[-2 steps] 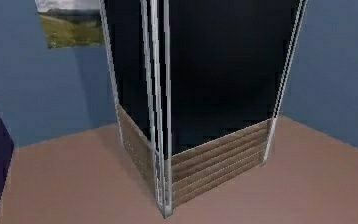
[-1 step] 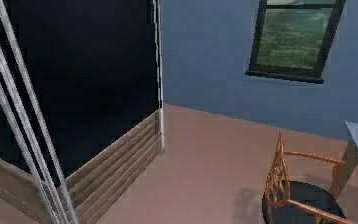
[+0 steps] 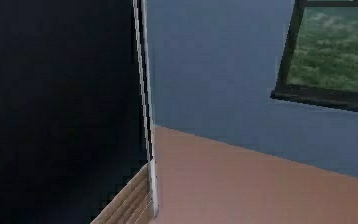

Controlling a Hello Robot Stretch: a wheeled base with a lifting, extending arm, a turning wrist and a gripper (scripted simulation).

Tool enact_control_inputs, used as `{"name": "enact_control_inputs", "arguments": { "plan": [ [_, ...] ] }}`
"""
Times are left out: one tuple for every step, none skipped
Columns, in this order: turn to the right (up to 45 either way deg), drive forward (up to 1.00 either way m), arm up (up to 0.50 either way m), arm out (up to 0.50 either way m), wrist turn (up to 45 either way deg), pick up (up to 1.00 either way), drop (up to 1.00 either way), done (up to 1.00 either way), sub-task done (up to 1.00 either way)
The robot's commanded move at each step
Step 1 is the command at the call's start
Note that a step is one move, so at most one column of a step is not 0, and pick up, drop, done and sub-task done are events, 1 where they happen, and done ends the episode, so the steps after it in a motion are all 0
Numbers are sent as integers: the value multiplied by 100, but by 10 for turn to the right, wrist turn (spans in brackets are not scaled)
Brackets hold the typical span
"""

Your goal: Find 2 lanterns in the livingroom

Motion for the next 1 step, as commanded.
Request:
{"name": "enact_control_inputs", "arguments": {
  "plan": [
    [240,0,0,0,0,0,0,0,0]
  ]
}}
